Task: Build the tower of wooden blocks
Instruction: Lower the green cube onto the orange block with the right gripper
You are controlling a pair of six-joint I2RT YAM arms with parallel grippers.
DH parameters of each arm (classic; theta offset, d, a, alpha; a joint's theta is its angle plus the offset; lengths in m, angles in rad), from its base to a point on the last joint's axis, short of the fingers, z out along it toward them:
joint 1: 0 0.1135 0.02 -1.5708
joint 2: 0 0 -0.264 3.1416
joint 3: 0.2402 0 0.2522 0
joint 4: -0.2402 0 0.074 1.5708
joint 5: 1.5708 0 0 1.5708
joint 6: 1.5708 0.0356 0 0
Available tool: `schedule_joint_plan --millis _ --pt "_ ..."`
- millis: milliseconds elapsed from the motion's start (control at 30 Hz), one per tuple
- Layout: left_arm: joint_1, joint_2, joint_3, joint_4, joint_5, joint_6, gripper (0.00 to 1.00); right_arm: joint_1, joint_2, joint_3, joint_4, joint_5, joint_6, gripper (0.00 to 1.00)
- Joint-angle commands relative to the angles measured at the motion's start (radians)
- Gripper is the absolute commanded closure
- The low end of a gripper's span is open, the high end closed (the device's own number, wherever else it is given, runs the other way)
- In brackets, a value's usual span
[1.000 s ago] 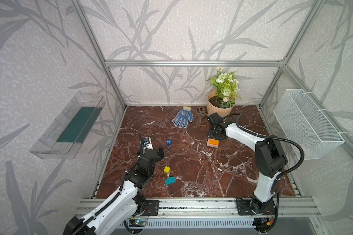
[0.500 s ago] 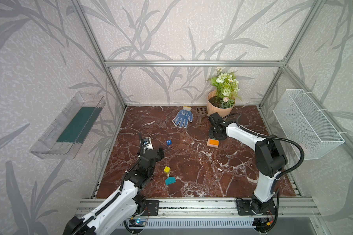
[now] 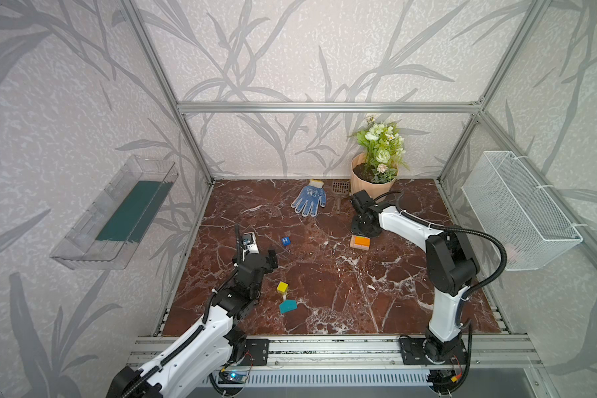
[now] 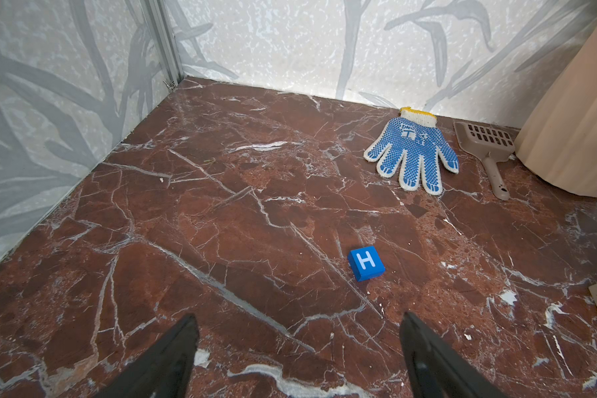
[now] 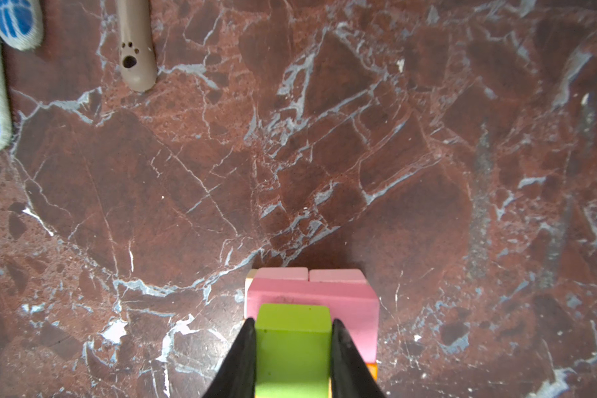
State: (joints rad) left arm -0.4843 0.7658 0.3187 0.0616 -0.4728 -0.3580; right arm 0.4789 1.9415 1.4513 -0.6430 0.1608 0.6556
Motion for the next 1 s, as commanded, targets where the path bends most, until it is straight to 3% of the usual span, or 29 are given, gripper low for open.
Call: schedule_joint_plan --millis 0,967 --pt "-0.005 0.001 -0.01 0.015 -0.019 0.007 0.09 -0.005 -0.006 0.022 -0.037 0.022 -0.011 0.97" --pt "-0.005 0.003 -0.009 0.014 -0.022 0.005 0.09 -0.026 0.005 0.034 -0.04 0.003 -0.042 0.94"
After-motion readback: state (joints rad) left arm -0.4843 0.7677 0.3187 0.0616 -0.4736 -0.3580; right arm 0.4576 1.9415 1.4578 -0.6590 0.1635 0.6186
